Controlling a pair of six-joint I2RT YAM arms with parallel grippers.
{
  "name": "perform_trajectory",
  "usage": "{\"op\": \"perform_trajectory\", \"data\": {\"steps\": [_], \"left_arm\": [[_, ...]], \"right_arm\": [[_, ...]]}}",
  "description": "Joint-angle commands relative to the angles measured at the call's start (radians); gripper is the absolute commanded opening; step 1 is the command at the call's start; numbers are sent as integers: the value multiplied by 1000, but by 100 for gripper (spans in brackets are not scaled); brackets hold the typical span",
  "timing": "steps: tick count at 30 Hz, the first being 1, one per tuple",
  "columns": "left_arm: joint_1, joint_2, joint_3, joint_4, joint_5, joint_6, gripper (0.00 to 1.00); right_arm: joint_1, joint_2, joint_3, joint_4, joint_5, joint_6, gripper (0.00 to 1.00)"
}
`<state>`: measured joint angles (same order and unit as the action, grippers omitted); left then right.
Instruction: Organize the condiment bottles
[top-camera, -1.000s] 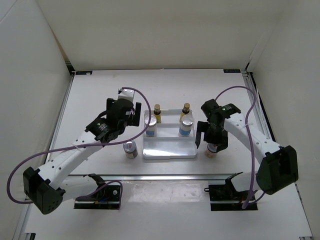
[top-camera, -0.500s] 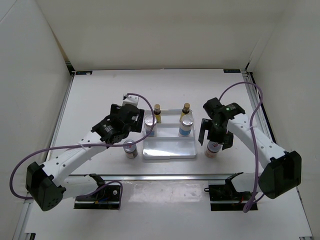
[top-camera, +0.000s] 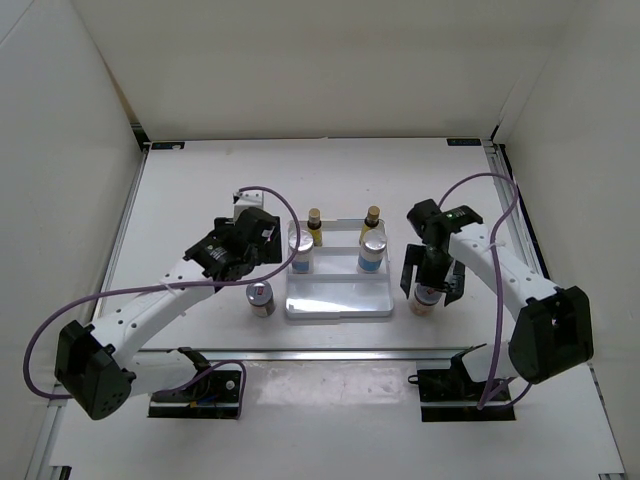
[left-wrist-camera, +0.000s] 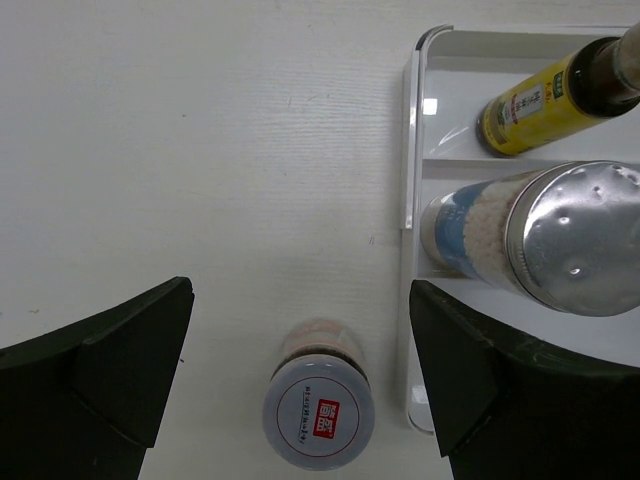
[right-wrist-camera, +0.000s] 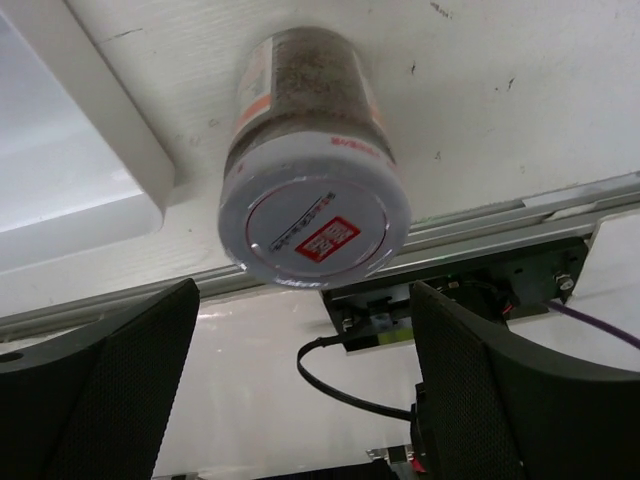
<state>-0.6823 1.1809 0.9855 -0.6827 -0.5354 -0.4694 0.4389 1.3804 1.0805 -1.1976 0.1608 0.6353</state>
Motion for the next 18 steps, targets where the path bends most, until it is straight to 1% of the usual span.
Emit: {"op": "perform_trajectory", "data": {"steps": [1, 5, 6, 8, 9, 12, 13, 15, 16, 17, 18], "left_arm": [[1, -30, -28, -23, 18, -78, 100], [1, -39, -60, -48, 8, -129, 100], [1, -40, -61, -48, 8, -129, 100], [1, -49, -71, -48, 8, -129, 100], [1, -49, -71, -48, 8, -129, 100], [1, -49, -71, -48, -1, -129, 100], [1, -49, -71, -48, -12, -129, 100], [1, -49, -71, -48, -12, -120, 100], [1, -49, -80, -48, -12, -120, 100], [1, -49, -80, -48, -12, -120, 100], [1, -49, -80, -48, -12, -120, 100]], "right_arm": [[-28, 6, -31, 36, -44, -43, 89], [-49, -3, -53, 55, -66, -62, 77], [-49, -3, -53, 64, -79, -71, 70], [-58, -3, -62, 64, -89, -71, 63], [-58, -3, -62, 64, -89, -80, 53], [-58, -12, -53, 64, -110, -80, 43], [-58, -23, -53, 64, -110, -80, 36], [-58, -23, -27, 53, -110, -80, 29], [-58, -33, -18, 38, -110, -80, 24], [-58, -34, -5, 38, -110, -80, 21], [-58, -44, 18, 24, -110, -80, 16]]}}
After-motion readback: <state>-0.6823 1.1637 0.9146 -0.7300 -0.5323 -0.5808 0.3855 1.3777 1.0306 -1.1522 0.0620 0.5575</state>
